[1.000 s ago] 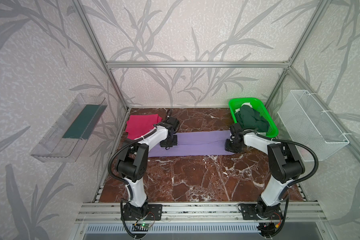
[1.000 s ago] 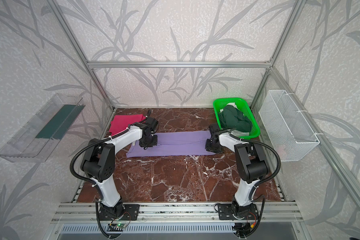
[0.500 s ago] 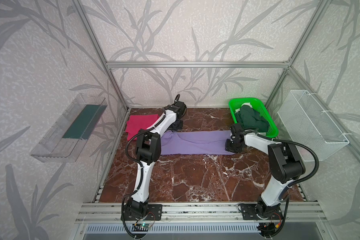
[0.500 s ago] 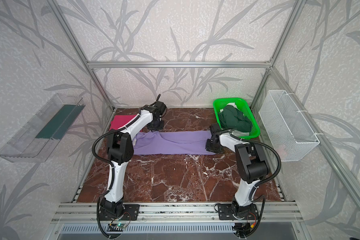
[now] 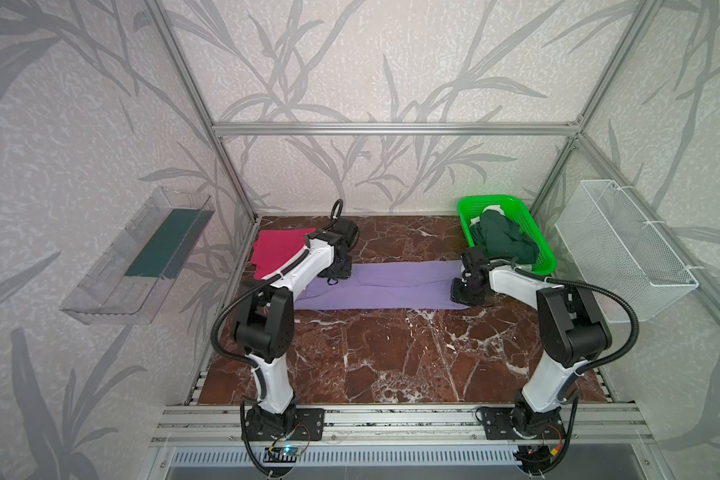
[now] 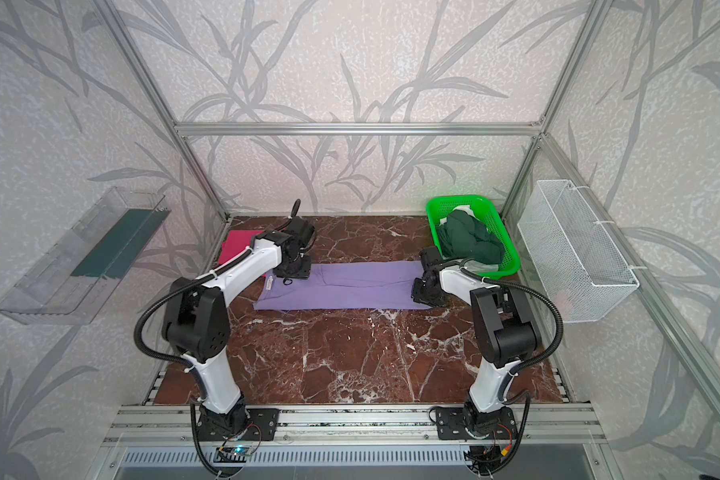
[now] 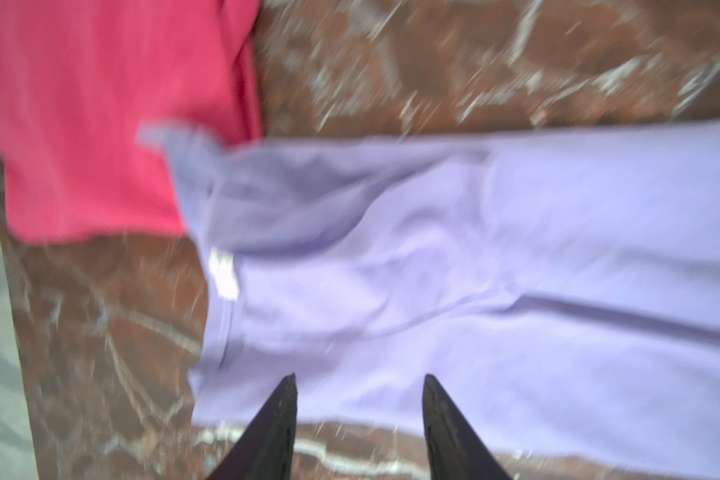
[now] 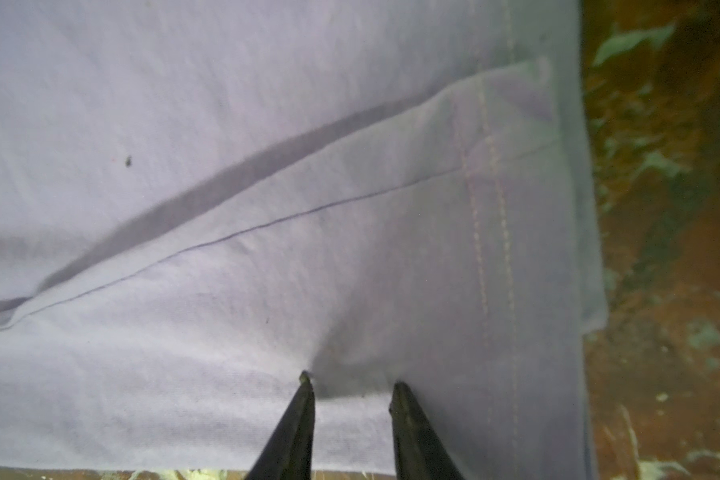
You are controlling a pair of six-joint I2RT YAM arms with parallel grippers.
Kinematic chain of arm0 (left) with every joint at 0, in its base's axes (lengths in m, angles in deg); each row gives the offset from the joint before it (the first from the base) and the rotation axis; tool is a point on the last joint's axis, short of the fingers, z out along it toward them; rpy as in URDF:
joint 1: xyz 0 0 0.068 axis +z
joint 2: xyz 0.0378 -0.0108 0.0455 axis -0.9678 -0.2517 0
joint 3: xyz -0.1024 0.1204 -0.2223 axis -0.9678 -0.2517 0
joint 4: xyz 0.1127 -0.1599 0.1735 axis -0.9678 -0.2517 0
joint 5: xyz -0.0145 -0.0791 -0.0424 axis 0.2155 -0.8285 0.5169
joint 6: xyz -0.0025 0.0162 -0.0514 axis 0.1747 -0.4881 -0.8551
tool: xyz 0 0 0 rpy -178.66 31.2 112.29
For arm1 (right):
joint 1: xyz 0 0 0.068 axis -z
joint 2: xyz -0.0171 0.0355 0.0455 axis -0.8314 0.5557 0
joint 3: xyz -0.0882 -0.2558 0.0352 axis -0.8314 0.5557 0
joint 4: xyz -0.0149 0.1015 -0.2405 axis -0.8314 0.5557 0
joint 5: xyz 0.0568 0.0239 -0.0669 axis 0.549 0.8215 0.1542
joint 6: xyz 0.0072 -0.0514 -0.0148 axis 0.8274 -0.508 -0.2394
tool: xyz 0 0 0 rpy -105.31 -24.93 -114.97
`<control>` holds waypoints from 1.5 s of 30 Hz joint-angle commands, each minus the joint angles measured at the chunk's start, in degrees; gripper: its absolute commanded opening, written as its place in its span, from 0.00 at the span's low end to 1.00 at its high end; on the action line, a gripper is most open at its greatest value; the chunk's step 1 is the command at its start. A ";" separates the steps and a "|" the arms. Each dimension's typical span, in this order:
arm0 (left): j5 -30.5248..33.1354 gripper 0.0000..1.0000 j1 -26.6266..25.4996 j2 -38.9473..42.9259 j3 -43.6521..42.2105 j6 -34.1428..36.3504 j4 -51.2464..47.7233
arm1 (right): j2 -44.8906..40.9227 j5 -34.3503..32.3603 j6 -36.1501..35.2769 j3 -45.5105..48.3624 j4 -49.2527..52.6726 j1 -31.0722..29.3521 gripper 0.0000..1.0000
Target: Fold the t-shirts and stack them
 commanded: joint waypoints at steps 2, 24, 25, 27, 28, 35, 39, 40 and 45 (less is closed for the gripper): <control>-3.99 0.50 6.83 3.93 -11.86 -7.82 6.96 | 0.77 0.09 -1.20 -0.93 3.07 0.22 0.33; -9.34 0.41 14.27 0.94 -21.32 -15.51 4.26 | 1.99 0.47 -1.35 2.58 7.40 2.37 0.33; -9.11 0.40 14.27 1.73 -22.29 -15.72 3.84 | 1.50 0.40 -1.22 3.21 7.95 2.37 0.33; -8.75 0.40 14.28 3.66 -24.94 -16.74 3.72 | 0.18 0.05 -0.75 4.63 9.86 2.38 0.34; -8.66 0.40 14.29 4.48 -26.17 -17.16 3.82 | -0.43 0.09 -0.43 5.42 10.55 2.37 0.34; -6.67 0.40 14.33 12.85 -33.18 -20.33 2.16 | -11.49 -0.74 1.99 14.98 15.45 2.37 0.33; -3.50 0.41 14.27 22.23 -34.67 -19.70 2.31 | -20.76 -0.68 1.77 17.58 18.30 2.20 0.33; -3.86 0.41 14.28 23.97 -34.44 -18.80 3.19 | -22.15 -0.77 1.53 17.22 18.64 2.12 0.33; -12.54 0.39 13.92 26.02 -30.22 -12.16 7.96 | -24.51 0.21 0.74 11.78 18.93 0.89 0.33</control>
